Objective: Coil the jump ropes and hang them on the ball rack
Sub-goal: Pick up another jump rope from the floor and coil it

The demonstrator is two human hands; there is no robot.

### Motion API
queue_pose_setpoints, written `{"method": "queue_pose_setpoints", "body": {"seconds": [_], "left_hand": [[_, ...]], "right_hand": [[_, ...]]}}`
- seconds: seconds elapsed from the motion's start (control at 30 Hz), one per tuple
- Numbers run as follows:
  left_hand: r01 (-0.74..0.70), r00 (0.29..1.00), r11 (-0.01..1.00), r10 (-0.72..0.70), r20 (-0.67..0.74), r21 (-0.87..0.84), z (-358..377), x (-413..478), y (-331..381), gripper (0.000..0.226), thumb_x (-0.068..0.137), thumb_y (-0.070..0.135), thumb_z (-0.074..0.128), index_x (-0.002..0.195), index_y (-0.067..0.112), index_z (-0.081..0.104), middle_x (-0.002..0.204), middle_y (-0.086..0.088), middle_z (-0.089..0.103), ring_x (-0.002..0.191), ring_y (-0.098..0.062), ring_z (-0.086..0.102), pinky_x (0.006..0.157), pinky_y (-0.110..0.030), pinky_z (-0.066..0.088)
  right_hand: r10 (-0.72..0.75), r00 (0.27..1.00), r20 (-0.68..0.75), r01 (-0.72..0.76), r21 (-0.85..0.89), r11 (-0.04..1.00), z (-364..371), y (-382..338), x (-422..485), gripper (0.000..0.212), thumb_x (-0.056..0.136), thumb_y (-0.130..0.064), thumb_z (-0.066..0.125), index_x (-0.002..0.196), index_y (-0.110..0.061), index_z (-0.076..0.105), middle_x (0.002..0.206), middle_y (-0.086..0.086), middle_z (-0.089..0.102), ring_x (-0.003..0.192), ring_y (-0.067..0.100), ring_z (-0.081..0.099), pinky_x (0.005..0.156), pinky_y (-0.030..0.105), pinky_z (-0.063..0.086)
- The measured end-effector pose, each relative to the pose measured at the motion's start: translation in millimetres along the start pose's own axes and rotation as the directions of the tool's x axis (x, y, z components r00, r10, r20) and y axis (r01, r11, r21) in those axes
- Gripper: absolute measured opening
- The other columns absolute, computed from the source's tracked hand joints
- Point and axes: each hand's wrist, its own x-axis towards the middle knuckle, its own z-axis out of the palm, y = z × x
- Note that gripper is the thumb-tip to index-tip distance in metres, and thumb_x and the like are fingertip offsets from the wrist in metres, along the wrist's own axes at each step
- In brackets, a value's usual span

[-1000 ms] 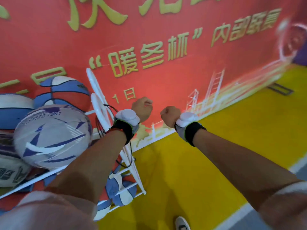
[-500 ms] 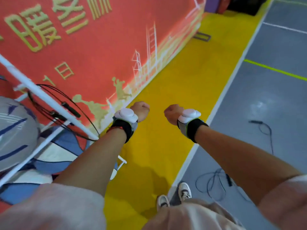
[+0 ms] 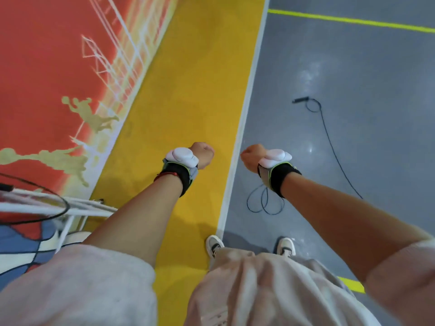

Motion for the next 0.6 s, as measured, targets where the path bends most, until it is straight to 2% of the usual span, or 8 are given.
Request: {"method": "queue_pose_setpoints", "body": {"seconds": [0.1, 0.2, 0.33, 0.37, 0.43, 0.47, 0.53, 0.6], "left_hand": [[0.005, 1.0, 1.0, -0.006, 0.028, 0.031, 51, 15, 32, 0.019, 0.094, 0.01, 0.047, 0.095, 0.016, 0.065, 0.1, -0.011, 0.068, 0.079, -0.026, 0.057, 0.059, -0.024, 0.045], [0.013, 0.998, 0.999, -0.016, 0.067, 0.037, 111, 28, 68, 0.018, 0.094, 0.009, 0.046, 0.095, 0.014, 0.063, 0.097, -0.011, 0.065, 0.077, -0.026, 0.055, 0.056, -0.024, 0.042], [0.035, 0.999, 0.999, -0.035, 0.027, -0.014, 172, 42, 99, 0.02, 0.096, 0.007, 0.044, 0.09, 0.012, 0.063, 0.094, -0.009, 0.064, 0.07, -0.022, 0.056, 0.053, -0.022, 0.041], [0.06, 0.998, 0.998, -0.06, 0.016, -0.033, 189, 46, 106, 0.02, 0.095, 0.006, 0.045, 0.088, 0.013, 0.062, 0.094, -0.01, 0.064, 0.068, -0.022, 0.056, 0.052, -0.021, 0.042], [0.119, 0.992, 0.992, -0.117, 0.041, -0.05, 228, 51, 119, 0.019, 0.095, 0.007, 0.046, 0.086, 0.013, 0.063, 0.095, -0.011, 0.066, 0.066, -0.022, 0.056, 0.051, -0.019, 0.044], [0.129, 0.991, 0.991, -0.127, 0.045, -0.043, 247, 58, 123, 0.02, 0.094, 0.009, 0.047, 0.084, 0.015, 0.064, 0.097, -0.011, 0.069, 0.07, -0.025, 0.06, 0.056, -0.022, 0.047], [0.131, 0.991, 0.991, -0.13, 0.027, -0.036, 281, 71, 133, 0.024, 0.093, 0.012, 0.046, 0.081, 0.022, 0.064, 0.102, -0.006, 0.074, 0.084, -0.028, 0.068, 0.071, -0.03, 0.054], [0.144, 0.989, 0.986, -0.141, 0.04, -0.09, 312, 85, 141, 0.026, 0.093, 0.011, 0.043, 0.092, 0.018, 0.068, 0.103, -0.004, 0.073, 0.087, -0.024, 0.068, 0.073, -0.027, 0.054]], "right_hand": [[0.088, 0.995, -0.056, -0.092, -0.066, 0.994, -38, 55, 22, 0.03, 0.085, -0.018, 0.048, 0.107, -0.01, 0.067, 0.108, 0.007, 0.072, 0.096, 0.025, 0.068, 0.088, 0.027, 0.053], [0.151, 0.986, -0.076, -0.159, -0.11, 0.981, -79, 120, 59, 0.023, 0.077, -0.022, 0.047, 0.088, -0.012, 0.065, 0.087, 0.002, 0.067, 0.079, 0.022, 0.06, 0.077, 0.029, 0.046], [0.117, 0.993, -0.021, -0.117, 0.002, 0.993, -127, 164, 69, 0.031, 0.091, -0.02, 0.047, 0.114, -0.008, 0.065, 0.099, 0.002, 0.06, 0.084, 0.021, 0.05, 0.07, 0.024, 0.041], [0.121, 0.993, 0.005, -0.121, 0.047, 0.991, -142, 176, 74, 0.03, 0.093, -0.018, 0.049, 0.116, -0.008, 0.065, 0.098, 0.004, 0.058, 0.085, 0.021, 0.05, 0.071, 0.026, 0.04], [0.188, 0.982, 0.025, -0.189, 0.014, 0.982, -168, 207, 88, 0.02, 0.091, -0.019, 0.049, 0.101, -0.011, 0.065, 0.09, 0.001, 0.054, 0.08, 0.02, 0.048, 0.073, 0.028, 0.039], [0.216, 0.976, -0.001, -0.216, -0.016, 0.976, -180, 221, 98, 0.022, 0.089, -0.022, 0.049, 0.096, -0.006, 0.063, 0.085, -0.001, 0.055, 0.077, 0.019, 0.048, 0.073, 0.03, 0.04], [0.208, 0.977, -0.051, -0.212, -0.083, 0.974, -200, 248, 124, 0.022, 0.086, -0.023, 0.047, 0.09, -0.01, 0.065, 0.081, -0.001, 0.06, 0.076, 0.022, 0.052, 0.075, 0.028, 0.045], [0.225, 0.974, 0.003, -0.224, -0.068, 0.972, -216, 264, 138, 0.024, 0.09, -0.017, 0.048, 0.103, -0.009, 0.067, 0.09, 0.004, 0.058, 0.081, 0.025, 0.051, 0.06, 0.013, 0.043]]}}
